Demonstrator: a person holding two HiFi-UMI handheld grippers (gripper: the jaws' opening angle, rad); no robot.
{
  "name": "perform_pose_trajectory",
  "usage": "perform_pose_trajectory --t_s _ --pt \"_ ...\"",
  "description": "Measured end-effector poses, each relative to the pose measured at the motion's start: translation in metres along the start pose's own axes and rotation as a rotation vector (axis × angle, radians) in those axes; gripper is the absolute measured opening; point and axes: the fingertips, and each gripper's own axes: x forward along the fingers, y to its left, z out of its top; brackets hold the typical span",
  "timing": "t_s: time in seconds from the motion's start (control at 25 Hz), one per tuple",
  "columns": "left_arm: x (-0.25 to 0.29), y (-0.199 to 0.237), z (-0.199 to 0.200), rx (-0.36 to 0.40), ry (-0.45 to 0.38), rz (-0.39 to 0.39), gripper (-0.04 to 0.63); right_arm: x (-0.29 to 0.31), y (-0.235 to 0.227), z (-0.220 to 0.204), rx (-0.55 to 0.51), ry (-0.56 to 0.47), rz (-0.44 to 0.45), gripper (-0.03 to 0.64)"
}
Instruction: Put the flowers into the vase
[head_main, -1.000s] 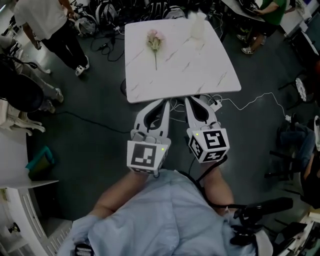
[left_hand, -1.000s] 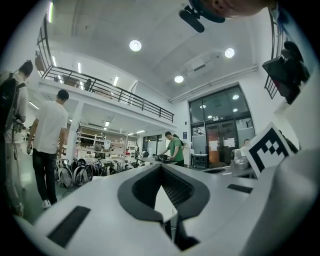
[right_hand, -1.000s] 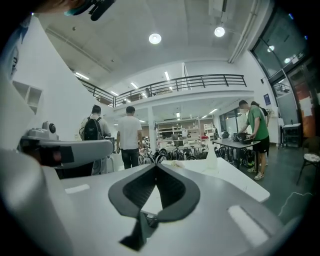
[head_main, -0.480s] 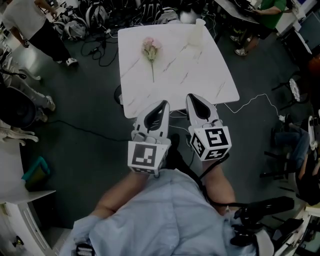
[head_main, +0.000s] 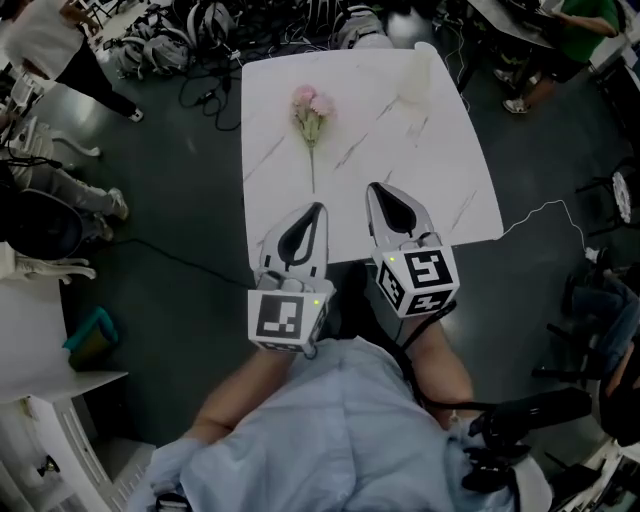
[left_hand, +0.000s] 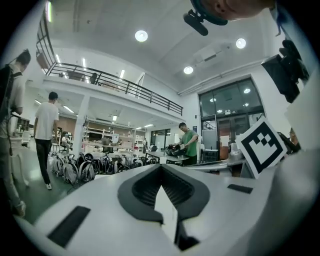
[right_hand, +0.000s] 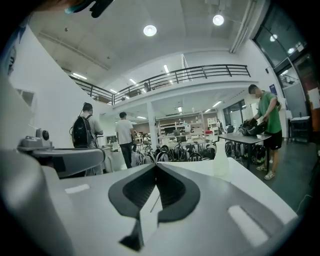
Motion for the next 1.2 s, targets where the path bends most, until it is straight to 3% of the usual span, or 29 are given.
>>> perform_pose_trajectory --t_s 0.28,0.6,0.92,1.0,1.08,1.2 --pt "0.077 0.017 0.017 0.028 0.008 0.128 0.005 0.066 -0.044 0.017 0.014 0.023 0.145 0.003" --pt "0.113 0.04 0.024 0.033 0.036 0.202 0.005 0.115 -0.063 0.025 0.046 0.045 0.193 0.003" --pt "0.14 0.09 -0.009 -0.043 0.111 0.214 0.005 0.178 -0.06 -0.019 0.132 0.19 0.197 0.028" --pt "0.145 0.109 -0.022 -0.072 0.138 0.227 0.005 0.196 -0.058 -0.034 0.158 0.227 0.19 0.056" --pt "0.15 0.124 -0.035 -0.097 0.162 0.226 0.005 0.215 -0.054 -0.049 0.181 0.265 0.186 0.148" --pt "0.157 0.142 -0.051 -0.137 0.179 0.213 0.005 0.244 -0.05 -0.07 0.231 0.316 0.179 0.217"
